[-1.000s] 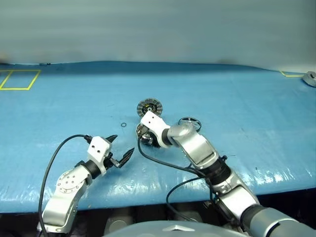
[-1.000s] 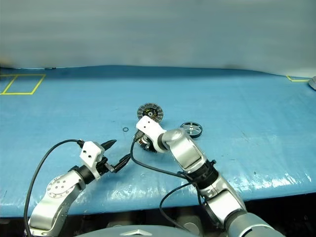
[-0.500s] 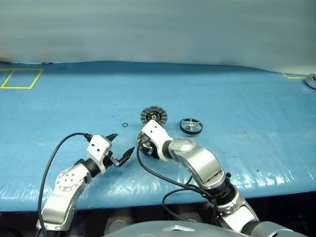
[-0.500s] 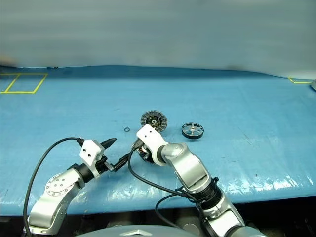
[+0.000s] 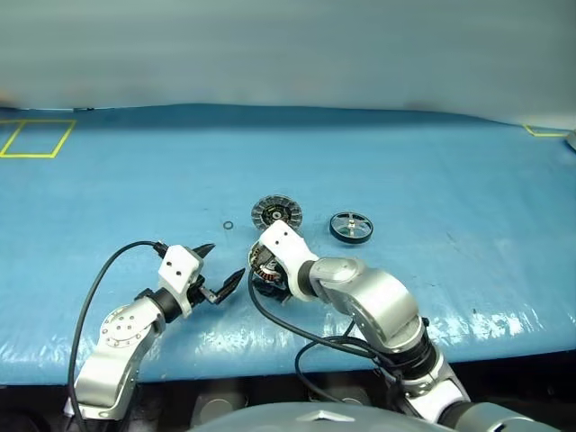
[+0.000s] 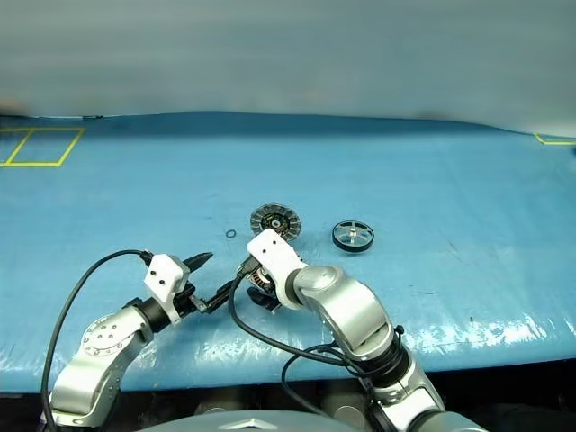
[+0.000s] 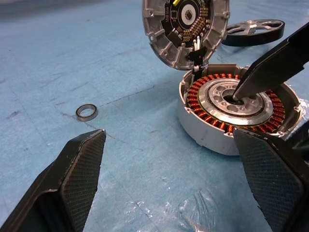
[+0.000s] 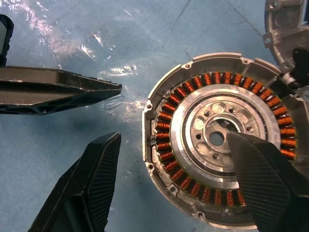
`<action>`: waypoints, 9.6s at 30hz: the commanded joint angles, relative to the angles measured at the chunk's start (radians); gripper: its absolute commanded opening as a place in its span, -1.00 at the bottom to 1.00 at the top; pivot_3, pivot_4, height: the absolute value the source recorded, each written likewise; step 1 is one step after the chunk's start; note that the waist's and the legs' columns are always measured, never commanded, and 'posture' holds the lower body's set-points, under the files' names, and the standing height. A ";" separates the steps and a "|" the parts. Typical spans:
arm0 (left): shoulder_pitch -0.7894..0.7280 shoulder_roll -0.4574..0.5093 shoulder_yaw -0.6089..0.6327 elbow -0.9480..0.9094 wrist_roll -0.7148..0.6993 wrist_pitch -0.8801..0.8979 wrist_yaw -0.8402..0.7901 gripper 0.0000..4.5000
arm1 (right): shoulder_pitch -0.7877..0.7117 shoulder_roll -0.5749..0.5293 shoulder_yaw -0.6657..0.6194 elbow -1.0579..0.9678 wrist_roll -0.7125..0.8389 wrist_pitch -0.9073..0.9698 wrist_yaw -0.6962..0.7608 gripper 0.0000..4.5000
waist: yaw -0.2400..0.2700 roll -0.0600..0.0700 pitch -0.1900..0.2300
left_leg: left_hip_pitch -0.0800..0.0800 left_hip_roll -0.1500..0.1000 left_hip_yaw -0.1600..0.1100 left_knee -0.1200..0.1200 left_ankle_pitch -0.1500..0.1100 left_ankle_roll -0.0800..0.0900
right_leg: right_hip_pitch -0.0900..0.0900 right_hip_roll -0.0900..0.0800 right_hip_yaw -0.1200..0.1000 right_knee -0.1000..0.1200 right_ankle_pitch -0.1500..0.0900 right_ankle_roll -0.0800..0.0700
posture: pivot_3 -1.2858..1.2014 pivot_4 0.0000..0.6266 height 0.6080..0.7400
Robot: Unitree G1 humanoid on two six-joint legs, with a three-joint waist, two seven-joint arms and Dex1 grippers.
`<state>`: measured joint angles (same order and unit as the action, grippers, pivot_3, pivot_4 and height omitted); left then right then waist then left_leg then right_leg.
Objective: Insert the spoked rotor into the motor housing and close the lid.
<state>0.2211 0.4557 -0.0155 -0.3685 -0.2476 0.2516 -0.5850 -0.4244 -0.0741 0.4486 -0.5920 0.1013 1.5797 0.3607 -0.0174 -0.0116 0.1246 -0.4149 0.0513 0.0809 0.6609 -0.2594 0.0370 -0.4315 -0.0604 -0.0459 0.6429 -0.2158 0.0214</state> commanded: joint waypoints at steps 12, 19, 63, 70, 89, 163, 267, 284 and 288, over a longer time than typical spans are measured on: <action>-0.036 0.034 0.032 -0.014 -0.047 0.032 -0.044 1.00 | 0.201 -0.111 -0.186 -0.251 0.164 -0.382 0.080 0.66 | -0.001 0.000 0.004 | 0.000 -0.003 -0.003 0.000 0.000 0.000 | 0.001 0.000 -0.001 -0.001 -0.004 0.007 | 0.03 -0.52 1.00; -0.133 0.004 0.066 0.096 -0.030 0.028 0.017 1.00 | 0.535 -0.161 -0.228 -0.033 0.080 -1.050 0.056 0.66 | 0.000 -0.003 0.007 | 0.001 -0.005 -0.004 0.000 -0.001 0.002 | 0.003 0.000 0.002 0.001 -0.007 0.012 | 0.03 -0.52 1.00; -0.354 0.006 -0.020 0.587 0.179 -0.044 0.015 -0.70 | 0.661 -0.108 -0.185 0.302 0.010 -1.573 0.054 0.67 | -0.002 -0.008 0.009 | 0.020 0.001 0.001 0.004 -0.001 0.002 | 0.019 -0.003 0.004 0.002 -0.003 0.008 | 0.03 -0.52 1.00; -0.280 0.065 -0.004 0.233 0.103 0.062 -0.052 -0.70 | 0.664 -0.117 -0.185 0.311 0.017 -1.579 0.066 0.67 | 0.009 -0.008 0.010 | 0.017 0.001 0.001 0.002 -0.001 0.001 | 0.016 -0.004 0.003 0.002 -0.002 0.003 | 0.03 -0.52 1.00; -0.517 0.051 -0.250 0.135 0.060 0.161 -0.264 -0.70 | 0.687 -0.140 -0.204 0.383 -0.025 -1.716 0.073 0.67 | 0.011 -0.008 0.011 | 0.015 -0.002 0.000 0.003 -0.001 0.002 | 0.016 0.002 0.004 0.001 -0.004 0.008 | 0.03 -0.52 1.00; -0.486 0.036 -0.214 0.101 -0.043 0.189 -0.363 0.54 | 0.693 -0.158 -0.190 0.381 -0.053 -1.708 0.040 0.67 | 0.010 -0.008 0.011 | 0.015 -0.004 -0.002 0.006 -0.001 0.002 | 0.018 0.002 0.006 0.003 -0.003 0.010 | 0.03 -0.52 1.00; 0.140 -0.178 -0.143 0.243 0.074 -0.542 -0.029 -1.00 | 0.029 -0.241 0.038 0.251 -0.006 -0.721 0.185 -0.99 | 0.005 -0.005 0.012 | 0.002 -0.004 0.000 0.006 -0.002 0.005 | 0.004 -0.001 0.003 0.002 0.000 0.007 | 0.03 -0.52 1.00; 0.131 -0.157 -0.134 0.257 0.068 -0.541 -0.041 -1.00 | 0.115 -0.227 0.045 0.279 0.008 -0.732 0.181 -0.99 | 0.004 -0.005 0.011 | 0.004 -0.004 0.001 0.007 -0.002 0.005 | 0.005 -0.001 0.003 0.002 0.001 0.008 | 0.03 -0.52 1.00; 0.131 -0.157 -0.134 0.262 0.067 -0.545 -0.044 -1.00 | 0.134 -0.215 0.024 0.304 0.004 -0.743 0.164 -0.99 | 0.004 -0.006 0.010 | 0.004 -0.004 0.001 0.007 -0.002 0.005 | 0.005 -0.001 0.003 0.002 0.001 0.008 | 0.03 -0.52 1.00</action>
<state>0.3533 0.2977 -0.1495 -0.0960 -0.1613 -0.2862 -0.6231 -0.3142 -0.2870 0.4669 -0.3185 0.1044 0.8252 0.5312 -0.0130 -0.0171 0.1347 -0.4106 0.0477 0.0817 0.6677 -0.2609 0.0419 -0.4261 -0.0613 -0.0428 0.6449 -0.2150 0.0296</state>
